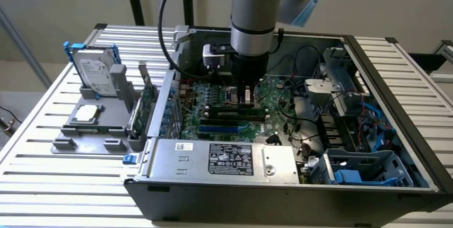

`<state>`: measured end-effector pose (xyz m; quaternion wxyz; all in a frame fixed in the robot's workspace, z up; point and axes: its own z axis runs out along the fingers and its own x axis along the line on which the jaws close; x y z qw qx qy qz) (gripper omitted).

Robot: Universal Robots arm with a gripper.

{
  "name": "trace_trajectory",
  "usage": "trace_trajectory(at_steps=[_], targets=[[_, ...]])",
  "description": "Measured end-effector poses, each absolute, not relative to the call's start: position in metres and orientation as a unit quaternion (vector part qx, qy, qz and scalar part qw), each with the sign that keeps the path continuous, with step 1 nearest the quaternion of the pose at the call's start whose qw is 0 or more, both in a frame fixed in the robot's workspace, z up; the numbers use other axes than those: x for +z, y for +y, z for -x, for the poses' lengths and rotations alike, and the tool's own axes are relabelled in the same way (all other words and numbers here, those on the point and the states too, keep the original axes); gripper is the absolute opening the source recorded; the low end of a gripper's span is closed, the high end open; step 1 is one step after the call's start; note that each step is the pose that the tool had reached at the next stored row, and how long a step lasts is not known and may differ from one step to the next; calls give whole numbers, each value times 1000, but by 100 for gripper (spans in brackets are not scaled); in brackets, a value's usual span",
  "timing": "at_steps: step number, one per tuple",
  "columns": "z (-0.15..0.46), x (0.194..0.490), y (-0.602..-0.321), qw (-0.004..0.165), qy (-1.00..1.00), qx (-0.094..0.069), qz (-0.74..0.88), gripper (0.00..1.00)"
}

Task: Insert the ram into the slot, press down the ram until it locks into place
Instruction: 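Insert the ram into the slot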

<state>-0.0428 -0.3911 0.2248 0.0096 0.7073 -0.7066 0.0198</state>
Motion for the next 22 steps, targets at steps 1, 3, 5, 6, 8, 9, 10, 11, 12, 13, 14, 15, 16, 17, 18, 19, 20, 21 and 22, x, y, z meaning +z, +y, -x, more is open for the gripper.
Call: trace_trajectory(at_steps=[1, 3, 5, 6, 8, 9, 10, 11, 12, 13, 14, 15, 16, 17, 18, 19, 20, 21, 22], targets=[[43, 225, -391, 10, -707, 20, -707, 13], [43, 225, -391, 10, -707, 20, -707, 13], [43, 226, -391, 10, -707, 20, -707, 13], [43, 226, -391, 10, -707, 20, -707, 13], [43, 226, -391, 10, -707, 20, -707, 13], [43, 226, -391, 10, -707, 20, -707, 13], [43, 226, -391, 10, -707, 20, -707, 13], [43, 226, -391, 10, -707, 20, -707, 13], [43, 226, -391, 10, -707, 20, -707, 13], [43, 226, -391, 10, -707, 20, -707, 13], [43, 226, -391, 10, -707, 20, -707, 13], [43, 226, -391, 10, -707, 20, -707, 13], [43, 226, -391, 10, -707, 20, -707, 13], [43, 225, -391, 10, -707, 20, -707, 13], [43, 225, -391, 10, -707, 20, -707, 13], [43, 225, -391, 10, -707, 20, -707, 13], [43, 225, -391, 10, -707, 20, -707, 13], [43, 224, -391, 10, -707, 20, -707, 13], [44, 224, -391, 10, -707, 20, -707, 13]])
